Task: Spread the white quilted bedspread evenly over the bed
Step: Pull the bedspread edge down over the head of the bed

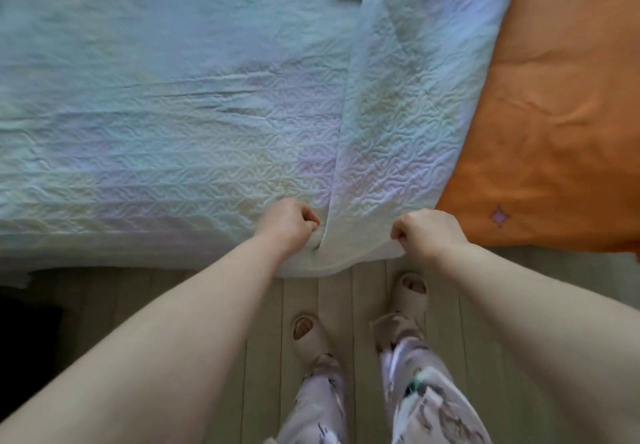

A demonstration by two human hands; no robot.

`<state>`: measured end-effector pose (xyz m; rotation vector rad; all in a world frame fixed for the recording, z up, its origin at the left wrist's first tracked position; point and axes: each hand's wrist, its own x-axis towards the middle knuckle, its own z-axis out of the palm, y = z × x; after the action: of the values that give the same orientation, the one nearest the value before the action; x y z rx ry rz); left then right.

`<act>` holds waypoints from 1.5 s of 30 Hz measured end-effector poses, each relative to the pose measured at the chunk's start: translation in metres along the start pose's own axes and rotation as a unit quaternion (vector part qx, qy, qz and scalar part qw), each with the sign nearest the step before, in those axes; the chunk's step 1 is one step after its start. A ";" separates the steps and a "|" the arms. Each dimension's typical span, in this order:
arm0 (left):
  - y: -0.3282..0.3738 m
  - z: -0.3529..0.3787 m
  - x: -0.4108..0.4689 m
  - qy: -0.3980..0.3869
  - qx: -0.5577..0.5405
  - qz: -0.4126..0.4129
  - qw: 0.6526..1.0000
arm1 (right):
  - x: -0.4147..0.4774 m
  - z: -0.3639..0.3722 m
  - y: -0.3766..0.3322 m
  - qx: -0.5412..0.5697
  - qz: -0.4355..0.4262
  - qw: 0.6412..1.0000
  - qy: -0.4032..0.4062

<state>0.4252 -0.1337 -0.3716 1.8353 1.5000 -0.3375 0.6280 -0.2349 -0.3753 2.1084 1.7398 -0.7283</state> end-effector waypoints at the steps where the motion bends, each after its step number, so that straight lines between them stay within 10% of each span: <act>1: 0.011 0.001 0.005 -0.002 0.015 0.004 1.000 | 0.003 -0.004 0.010 -0.001 0.007 1.000 0.002; 19: 0.268 0.121 0.149 0.080 0.103 -0.045 0.990 | 0.139 -0.053 0.250 0.043 0.008 0.997 0.067; 28: 0.266 0.146 0.171 0.083 0.185 -0.076 0.976 | 0.170 -0.040 0.262 0.089 -0.082 0.987 0.109; 33: 0.236 0.117 0.161 0.046 0.011 -0.010 0.999 | 0.175 -0.032 0.240 0.084 -0.130 0.964 0.216; 45: 0.168 0.055 0.181 0.198 -0.167 -0.247 0.934 | 0.223 -0.068 0.179 0.009 -0.217 0.958 0.188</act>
<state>0.6460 -0.0462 -0.4596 1.2865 2.1517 0.0688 0.8446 -0.0546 -0.4592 1.9893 2.4564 -0.4624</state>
